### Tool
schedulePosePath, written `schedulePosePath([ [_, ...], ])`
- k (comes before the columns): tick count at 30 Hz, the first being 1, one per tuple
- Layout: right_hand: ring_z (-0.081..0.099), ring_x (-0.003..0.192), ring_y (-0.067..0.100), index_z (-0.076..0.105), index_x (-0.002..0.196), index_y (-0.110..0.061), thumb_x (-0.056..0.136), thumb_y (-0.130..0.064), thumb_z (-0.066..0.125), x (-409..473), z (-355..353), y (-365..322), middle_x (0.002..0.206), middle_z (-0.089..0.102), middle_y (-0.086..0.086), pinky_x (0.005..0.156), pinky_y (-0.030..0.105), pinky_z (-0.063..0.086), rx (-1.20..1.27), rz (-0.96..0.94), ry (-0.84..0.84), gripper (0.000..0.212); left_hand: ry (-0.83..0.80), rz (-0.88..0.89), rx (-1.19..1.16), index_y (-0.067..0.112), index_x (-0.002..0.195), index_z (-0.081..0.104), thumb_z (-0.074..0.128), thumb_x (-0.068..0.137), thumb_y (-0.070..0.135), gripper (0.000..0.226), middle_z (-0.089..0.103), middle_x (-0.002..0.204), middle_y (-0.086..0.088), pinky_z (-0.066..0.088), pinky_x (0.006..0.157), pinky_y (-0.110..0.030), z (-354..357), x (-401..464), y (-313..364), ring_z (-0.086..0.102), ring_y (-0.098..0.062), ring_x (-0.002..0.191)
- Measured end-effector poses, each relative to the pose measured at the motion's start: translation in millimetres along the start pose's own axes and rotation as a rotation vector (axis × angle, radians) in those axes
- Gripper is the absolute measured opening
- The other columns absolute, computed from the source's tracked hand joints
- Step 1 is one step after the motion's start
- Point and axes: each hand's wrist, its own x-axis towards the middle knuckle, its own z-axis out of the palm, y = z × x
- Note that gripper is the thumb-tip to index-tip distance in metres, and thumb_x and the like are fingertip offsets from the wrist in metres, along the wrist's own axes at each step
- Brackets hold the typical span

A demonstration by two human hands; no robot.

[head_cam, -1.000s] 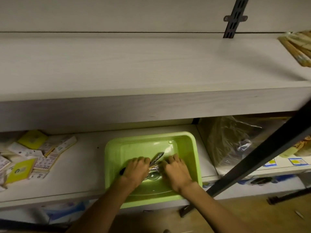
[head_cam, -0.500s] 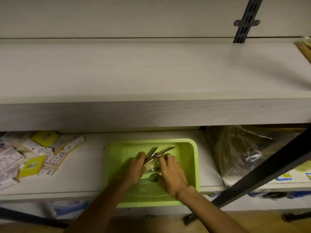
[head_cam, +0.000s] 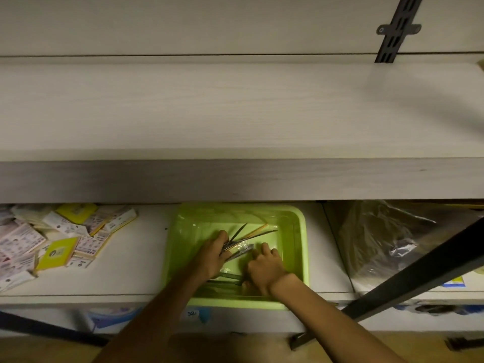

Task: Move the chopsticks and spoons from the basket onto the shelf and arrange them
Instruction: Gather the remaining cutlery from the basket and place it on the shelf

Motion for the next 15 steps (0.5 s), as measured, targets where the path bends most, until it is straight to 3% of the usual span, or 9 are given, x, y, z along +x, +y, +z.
schedulePosePath([
  [3, 0.029, 0.128, 0.040, 0.065, 0.112, -0.012, 0.090, -0.041, 0.058, 0, -1, 1, 0.132, 0.046, 0.017, 0.098, 0.047, 0.037, 0.064, -0.013, -0.021, 0.038, -0.022, 0.018, 0.038, 0.007, 0.104, 0.045, 0.058, 0.093, 0.013, 0.019, 0.065, 0.102, -0.012, 0.050, 0.075, -0.036, -2, 3, 1, 0.062, -0.026, 0.091],
  [8, 0.056, 0.107, 0.033, 0.060, 0.108, -0.008, 0.089, -0.018, 0.061, 2, -7, 1, 0.120, 0.056, 0.018, 0.081, 0.033, 0.045, 0.445, -0.007, -0.144, 0.022, -0.033, 0.036, 0.097, 0.010, 0.113, 0.048, 0.058, 0.093, 0.020, 0.024, 0.066, 0.107, -0.007, 0.045, 0.070, -0.031, -2, 8, -6, 0.062, -0.027, 0.095],
  [10, 0.055, 0.112, 0.033, 0.049, 0.126, -0.013, 0.089, -0.022, 0.062, 3, -10, 1, 0.126, 0.053, 0.016, 0.082, 0.032, 0.043, 0.512, -0.001, -0.180, 0.040, -0.052, 0.036, 0.092, 0.011, 0.114, 0.053, 0.059, 0.093, 0.021, 0.024, 0.067, 0.106, -0.007, 0.045, 0.072, -0.032, -1, 10, -9, 0.062, -0.027, 0.093],
  [13, 0.050, 0.120, 0.037, 0.018, 0.148, -0.019, 0.089, -0.033, 0.063, 3, -10, 2, 0.133, 0.048, 0.018, 0.092, 0.039, 0.043, 0.463, 0.002, -0.179, 0.075, -0.057, 0.016, 0.077, 0.010, 0.103, 0.061, 0.063, 0.091, 0.026, 0.021, 0.069, 0.093, -0.006, 0.045, 0.069, -0.033, -1, 13, -13, 0.063, -0.025, 0.084],
  [15, 0.050, 0.120, 0.039, 0.016, 0.149, -0.019, 0.090, -0.035, 0.061, 4, -10, 3, 0.133, 0.048, 0.019, 0.095, 0.042, 0.043, 0.420, -0.006, -0.177, 0.077, -0.040, -0.006, 0.039, 0.012, 0.090, 0.063, 0.067, 0.088, 0.028, 0.018, 0.065, 0.081, 0.000, 0.042, 0.063, -0.029, -1, 16, -15, 0.061, -0.020, 0.076],
])
